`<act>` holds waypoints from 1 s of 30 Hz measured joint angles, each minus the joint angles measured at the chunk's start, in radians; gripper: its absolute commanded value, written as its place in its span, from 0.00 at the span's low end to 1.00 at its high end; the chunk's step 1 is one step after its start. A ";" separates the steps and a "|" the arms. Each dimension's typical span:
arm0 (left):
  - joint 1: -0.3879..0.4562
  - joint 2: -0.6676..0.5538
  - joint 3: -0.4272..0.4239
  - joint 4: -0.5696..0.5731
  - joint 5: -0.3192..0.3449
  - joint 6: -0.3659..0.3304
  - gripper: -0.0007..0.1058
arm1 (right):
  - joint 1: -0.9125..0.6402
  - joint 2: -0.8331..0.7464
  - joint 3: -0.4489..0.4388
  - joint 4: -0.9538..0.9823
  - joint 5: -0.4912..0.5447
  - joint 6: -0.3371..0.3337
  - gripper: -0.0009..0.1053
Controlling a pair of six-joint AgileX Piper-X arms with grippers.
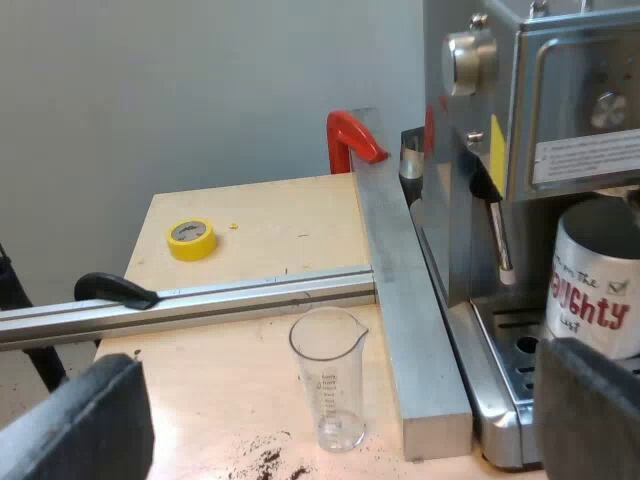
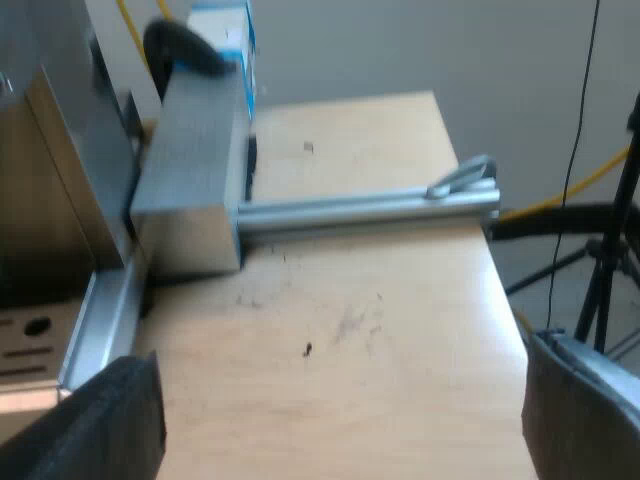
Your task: Place mug into machine
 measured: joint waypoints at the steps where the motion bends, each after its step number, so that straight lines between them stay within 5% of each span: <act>1: 0.000 0.000 0.015 -0.012 -0.002 0.000 0.74 | 0.000 0.000 0.012 -0.002 0.000 0.000 0.71; 15: 0.000 0.002 0.251 -0.063 -0.005 0.000 0.74 | 0.000 0.002 0.222 -0.003 0.000 0.000 0.71; 30: 0.000 0.002 0.285 -0.086 -0.006 0.000 0.74 | 0.000 0.002 0.239 -0.003 0.000 0.000 0.71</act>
